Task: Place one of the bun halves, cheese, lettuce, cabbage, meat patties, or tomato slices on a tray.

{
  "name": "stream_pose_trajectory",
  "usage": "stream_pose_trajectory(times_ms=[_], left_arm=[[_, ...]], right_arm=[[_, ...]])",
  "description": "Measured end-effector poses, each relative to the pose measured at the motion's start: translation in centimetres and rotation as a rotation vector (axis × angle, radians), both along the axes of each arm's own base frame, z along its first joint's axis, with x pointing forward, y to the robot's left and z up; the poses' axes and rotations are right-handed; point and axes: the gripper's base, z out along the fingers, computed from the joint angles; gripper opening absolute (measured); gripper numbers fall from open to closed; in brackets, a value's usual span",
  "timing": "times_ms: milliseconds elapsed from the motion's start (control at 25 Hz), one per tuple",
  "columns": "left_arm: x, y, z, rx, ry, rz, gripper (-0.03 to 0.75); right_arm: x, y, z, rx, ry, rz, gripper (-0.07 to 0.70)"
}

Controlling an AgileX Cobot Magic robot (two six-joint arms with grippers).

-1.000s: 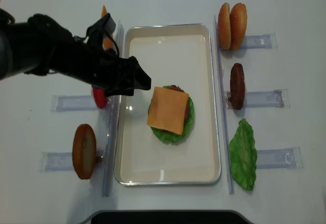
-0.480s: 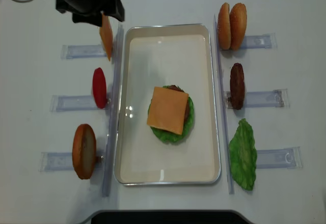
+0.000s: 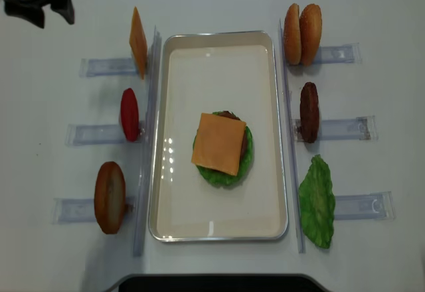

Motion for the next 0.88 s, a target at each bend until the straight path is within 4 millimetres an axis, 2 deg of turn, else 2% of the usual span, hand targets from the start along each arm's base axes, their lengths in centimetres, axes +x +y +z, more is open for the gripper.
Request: stream_pose_trajectory(times_ms=[120, 200, 280, 360, 440, 480, 680, 880], left_arm=[[0.0, 2.6, -0.3, 0.013, 0.012, 0.034, 0.445], [-0.2, 3.6, -0.3, 0.028, 0.020, 0.040, 0.445], [-0.6, 4.1, -0.6, 0.038, 0.055, 0.048, 0.444], [-1.9, 4.0, -1.4, 0.037, 0.095, 0.046, 0.444], [-4.5, 3.7, -2.3, 0.034, 0.136, 0.043, 0.444], [-6.1, 3.6, -2.1, 0.034, 0.132, 0.042, 0.444], [-15.1, 2.8, -2.8, 0.063, 0.134, 0.031, 0.444], [-21.9, 1.7, -4.4, 0.016, 0.078, 0.037, 0.444]], right_arm=[[0.0, 0.0, 0.0, 0.000, 0.000, 0.000, 0.391], [0.0, 0.0, 0.0, 0.000, 0.000, 0.000, 0.391], [0.0, 0.0, 0.0, 0.000, 0.000, 0.000, 0.391], [0.0, 0.0, 0.0, 0.000, 0.000, 0.000, 0.391], [0.0, 0.0, 0.0, 0.000, 0.000, 0.000, 0.391], [0.0, 0.0, 0.0, 0.000, 0.000, 0.000, 0.391], [0.0, 0.0, 0.0, 0.001, 0.000, 0.000, 0.391], [0.0, 0.0, 0.0, 0.001, 0.000, 0.000, 0.391]])
